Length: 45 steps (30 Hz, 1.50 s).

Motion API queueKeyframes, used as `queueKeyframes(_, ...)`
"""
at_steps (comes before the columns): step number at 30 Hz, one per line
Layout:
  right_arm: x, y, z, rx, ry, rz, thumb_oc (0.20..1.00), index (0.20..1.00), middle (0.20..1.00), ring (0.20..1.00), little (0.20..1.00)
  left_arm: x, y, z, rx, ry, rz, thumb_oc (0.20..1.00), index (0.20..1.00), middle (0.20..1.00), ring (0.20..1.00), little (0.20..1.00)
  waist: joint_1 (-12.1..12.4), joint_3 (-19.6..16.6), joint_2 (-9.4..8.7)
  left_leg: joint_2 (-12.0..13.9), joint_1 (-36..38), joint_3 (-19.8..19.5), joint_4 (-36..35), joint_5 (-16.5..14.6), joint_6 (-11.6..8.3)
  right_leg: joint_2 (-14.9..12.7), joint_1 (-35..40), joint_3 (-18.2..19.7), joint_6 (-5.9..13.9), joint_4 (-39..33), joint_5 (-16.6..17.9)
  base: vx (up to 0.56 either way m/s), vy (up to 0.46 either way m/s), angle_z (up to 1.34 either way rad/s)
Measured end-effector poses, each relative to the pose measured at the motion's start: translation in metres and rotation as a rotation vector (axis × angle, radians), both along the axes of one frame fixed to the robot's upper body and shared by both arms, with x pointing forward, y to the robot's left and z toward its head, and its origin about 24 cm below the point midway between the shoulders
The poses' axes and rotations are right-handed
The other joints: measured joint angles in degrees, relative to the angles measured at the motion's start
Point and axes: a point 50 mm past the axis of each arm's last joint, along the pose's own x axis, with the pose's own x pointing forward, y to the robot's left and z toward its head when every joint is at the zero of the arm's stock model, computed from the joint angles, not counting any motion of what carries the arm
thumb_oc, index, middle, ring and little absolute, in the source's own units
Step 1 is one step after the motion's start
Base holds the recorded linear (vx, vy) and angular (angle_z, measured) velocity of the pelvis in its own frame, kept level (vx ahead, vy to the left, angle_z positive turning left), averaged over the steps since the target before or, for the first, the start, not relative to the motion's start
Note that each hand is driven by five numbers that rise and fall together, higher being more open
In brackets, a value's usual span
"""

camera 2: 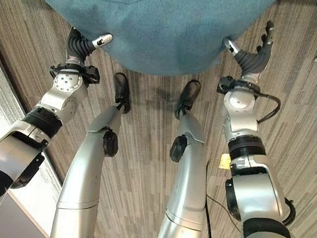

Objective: Pick up all the scattered cushions and arrange them neatly on the sofa.

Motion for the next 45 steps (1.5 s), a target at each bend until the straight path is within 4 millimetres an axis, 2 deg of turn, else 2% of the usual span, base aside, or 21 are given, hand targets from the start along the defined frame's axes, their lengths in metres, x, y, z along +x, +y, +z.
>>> queueKeyframes(6, 0.003, 0.023, 0.023, -0.069, -0.028, 0.063, 1.0, 1.0, 1.0, 1.0, 1.0, 0.0, -0.023, 0.02, -0.015, -0.049, -0.061, 1.0, 1.0, 1.0, 1.0, 1.0, 0.3, 0.0, 0.03, 0.0, -0.9, -0.2, 0.7, 0.0, -0.04, -0.2, -0.9, -0.1, -0.18, 1.0, -0.2, 0.01, -0.045, 0.02)
queueKeyframes(8, 0.003, 0.035, 0.04, -0.083, -0.044, 0.081, 1.0, 1.0, 1.0, 1.0, 1.0, 0.0, -0.028, 0.034, -0.033, -0.066, -0.065, 1.0, 1.0, 1.0, 1.0, 1.0, 0.3, 0.0, 0.07, 0.0, -1.1, -0.6, 0.6, 0.7, -0.35, -0.3, -1.0, -0.6, -0.33, 1.3, -0.1, 0.01, -0.052, 0.05)
queueKeyframes(9, 0.004, 0.041, 0.044, -0.077, -0.045, 0.094, 0.526, 0.526, 0.526, 0.526, 0.526, 0.001, -0.032, 0.034, -0.031, -0.062, -0.073, 1.0, 1.0, 1.0, 1.0, 1.0, 0.3, -0.1, 0.09, 0.0, -1.1, -1.0, 0.5, 0.8, -0.41, -0.3, -0.9, -0.9, -0.43, 1.5, -0.1, 0.02, -0.074, 0.07)
queueKeyframes(10, 0.004, 0.043, 0.045, -0.074, -0.046, 0.1, 0.2, 0.2, 0.2, 0.2, 0.2, 0.0, -0.032, 0.037, -0.049, -0.07, -0.076, 0.216, 0.216, 0.216, 0.216, 0.216, 0.3, -0.1, 0.12, 0.0, -1.4, -1.7, 0.3, 1.2, -0.63, -0.3, -1.0, -1.5, -0.55, 1.5, -0.1, 0.03, -0.066, 0.09)
queueKeyframes(16, 0.0, 0.042, 0.05, 0.016, -0.087, 0.106, 0.2, 0.2, 0.2, 0.2, 0.2, -0.007, -0.036, 0.044, -0.227, -0.105, -0.109, 0.2, 0.2, 0.2, 0.2, 0.2, 0.3, 0.0, 0.17, -0.1, -1.9, -3.4, -0.7, 2.1, -0.49, -0.3, -0.9, -2.8, -0.5, 1.2, -0.4, 0.01, -0.011, 0.03)
queueKeyframes(20, -0.002, 0.04, 0.027, 0.038, -0.061, 0.118, 0.2, 0.2, 0.2, 0.2, 0.2, -0.013, -0.043, 0.026, -0.314, -0.081, -0.135, 0.2, 0.2, 0.2, 0.2, 0.2, 0.0, 0.9, 0.19, -0.2, 4.0, -3.4, -3.9, 3.6, -1.3, -0.6, 4.9, -3.9, -1.54, -0.9, 0.4, -0.02, 0.012, 0.04)
queueKeyframes(21, -0.002, 0.04, 0.013, 0.038, -0.032, 0.123, 0.2, 0.2, 0.2, 0.2, 0.2, -0.013, -0.042, 0.015, -0.314, -0.055, -0.127, 0.2, 0.2, 0.2, 0.2, 0.2, -0.1, 0.8, 0.21, -0.2, 6.8, -3.6, -5.7, 4.1, -1.31, -0.5, 7.9, -4.7, -1.55, -2.5, 0.6, -0.02, 0.004, 0.07)
queueKeyframes(22, -0.004, 0.041, -0.008, 0.038, 0.006, 0.134, 0.2, 0.2, 0.2, 0.2, 0.2, -0.016, -0.042, -0.004, -0.314, -0.014, -0.125, 0.2, 0.2, 0.2, 0.2, 0.2, -0.3, -1.7, 0.17, -0.3, 8.1, -4.0, -6.9, 4.5, -1.29, -0.2, 9.3, -4.7, -1.37, -3.5, 0.6, -0.02, 0.004, 0.04)
queueKeyframes(23, -0.008, 0.04, -0.033, 0.036, 0.041, 0.138, 0.2, 0.2, 0.2, 0.2, 0.2, -0.021, -0.042, -0.026, -0.308, 0.026, -0.126, 0.2, 0.2, 0.2, 0.2, 0.2, -0.2, -6.9, 0.02, -0.3, 6.6, -4.1, -7.2, 4.1, -1.39, -0.1, 7.8, -4.7, -0.77, -3.6, 0.1, -0.01, 0.011, 0.03)
queueKeyframes(24, -0.013, 0.038, -0.042, 0.037, 0.042, 0.141, 0.2, 0.2, 0.2, 0.2, 0.2, -0.027, -0.041, -0.034, -0.301, 0.031, -0.134, 0.2, 0.2, 0.2, 0.2, 0.2, -0.2, -8.5, 0.06, -0.3, 6.9, -4.5, -7.2, 4.0, -1.18, 0.0, 8.3, -4.8, -0.49, -3.7, 0.0, 0.0, 0.0, 0.0)
queueKeyframes(29, -0.024, 0.035, -0.063, 0.114, 0.047, 0.162, 0.2, 0.2, 0.2, 0.2, 0.2, -0.038, -0.038, -0.048, -0.201, 0.018, -0.129, 0.2, 0.2, 0.2, 0.2, 0.2, -0.3, -8.2, 0.06, -0.5, 12.7, -5.1, -8.5, 3.7, -1.31, -0.1, 14.8, -5.7, 0.34, -5.5, -0.4, 0.02, 0.002, 0.01)
queueKeyframes(31, -0.034, 0.038, -0.077, 0.126, 0.056, 0.204, 0.2, 0.2, 0.2, 0.2, 0.2, -0.045, -0.029, -0.061, -0.14, 0.038, -0.123, 0.2, 0.2, 0.2, 0.2, 0.2, -0.7, -3.7, -0.09, -0.6, 21.8, -5.0, -10.2, 3.7, -1.51, -0.1, 23.9, -6.0, -0.19, -6.9, -0.2, 0.03, 0.001, 0.02)
queueKeyframes(32, -0.04, 0.043, -0.092, 0.14, 0.087, 0.228, 0.2, 0.2, 0.2, 0.2, 0.2, -0.051, -0.028, -0.075, -0.126, 0.069, -0.122, 0.2, 0.2, 0.2, 0.2, 0.2, -0.9, -4.4, -0.21, -0.8, 25.4, -5.1, -12.1, 3.6, -1.57, 0.2, 27.3, -6.0, 0.04, -8.7, -0.3, -0.05, 0.039, -0.04)
queueKeyframes(34, -0.059, 0.049, -0.121, 0.177, 0.119, 0.277, 0.2, 0.2, 0.2, 0.2, 0.2, -0.069, -0.018, -0.098, -0.116, 0.098, -0.11, 0.2, 0.2, 0.2, 0.2, 0.2, -1.1, -10.9, -0.37, -1.0, 28.0, -4.8, -15.2, 3.1, -1.92, 0.6, 29.5, -5.7, 1.26, -11.8, -0.6, -0.05, 0.021, -0.11)
queueKeyframes(36, -0.069, 0.045, -0.14, 0.195, 0.155, 0.278, 0.2, 0.2, 0.2, 0.2, 0.2, -0.077, -0.019, -0.106, -0.132, 0.105, -0.125, 0.2, 0.2, 0.2, 0.2, 0.2, -1.2, -11.0, -0.46, -1.0, 34.1, -5.0, -16.8, 3.6, -1.38, 0.9, 36.2, -6.2, 1.49, -13.9, 0.3, 0.03, -0.003, -0.03)
queueKeyframes(38, -0.078, 0.044, -0.163, 0.217, 0.224, 0.267, 0.2, 0.2, 0.2, 0.2, 0.2, -0.085, -0.023, -0.123, -0.131, 0.153, -0.133, 0.2, 0.2, 0.2, 0.2, 0.2, -1.3, -14.7, -1.09, -1.3, 38.2, -4.5, -18.6, 3.0, -1.07, 0.9, 40.1, -6.0, 2.05, -15.8, 0.0, 0.08, -0.004, -0.01)
queueKeyframes(40, -0.089, 0.039, -0.175, 0.226, 0.251, 0.276, 0.2, 0.2, 0.2, 0.2, 0.2, -0.093, -0.018, -0.136, -0.122, 0.184, -0.148, 0.2, 0.2, 0.2, 0.2, 0.2, -1.3, -15.5, -1.32, -1.3, 43.8, -4.3, -22.1, 3.5, -0.91, 1.2, 45.7, -6.3, 2.96, -18.9, 0.7, 0.13, -0.002, -0.04)
queueKeyframes(41, -0.101, 0.037, -0.194, 0.225, 0.315, 0.281, 0.2, 0.2, 0.2, 0.2, 0.2, -0.104, -0.013, -0.155, -0.089, 0.244, -0.144, 0.2, 0.2, 0.2, 0.2, 0.2, -1.4, -15.5, -1.4, -1.4, 49.8, -4.0, -24.4, 3.7, -0.82, 1.6, 51.6, -6.4, 3.22, -21.5, 0.8, 0.16, -0.012, -0.04)
queueKeyframes(42, -0.103, 0.036, -0.198, 0.224, 0.33, 0.284, 0.2, 0.2, 0.2, 0.2, 0.2, -0.107, -0.011, -0.159, -0.079, 0.259, -0.148, 0.2, 0.2, 0.2, 0.2, 0.2, -1.4, -15.7, -1.44, -1.4, 51.3, -3.9, -25.0, 3.7, -0.82, 1.8, 53.0, -6.4, 3.3, -22.1, 0.9, 0.2, -0.023, -0.18)
queueKeyframes(43, -0.114, 0.033, -0.214, 0.17, 0.397, 0.305, 0.2, 0.2, 0.2, 0.2, 0.2, -0.12, -0.003, -0.177, -0.026, 0.318, -0.153, 0.2, 0.2, 0.2, 0.2, 0.2, -1.1, -15.8, -1.41, -1.0, 59.2, -3.2, -28.4, 3.5, -0.75, 2.9, 61.1, -6.2, 4.26, -26.5, 1.5, 0.14, -0.03, -0.18)
queueKeyframes(45, -0.131, 0.03, -0.233, 0.125, 0.475, 0.329, 0.2, 0.2, 0.2, 0.2, 0.2, -0.134, 0.003, -0.194, -0.011, 0.381, -0.156, 0.2, 0.2, 0.2, 0.2, 0.2, -1.4, -18.9, -1.42, -0.7, 64.5, -3.2, -31.3, 3.3, -0.92, 3.6, 67.3, -6.7, 5.11, -31.4, 2.0, 0.13, -0.035, -0.1)
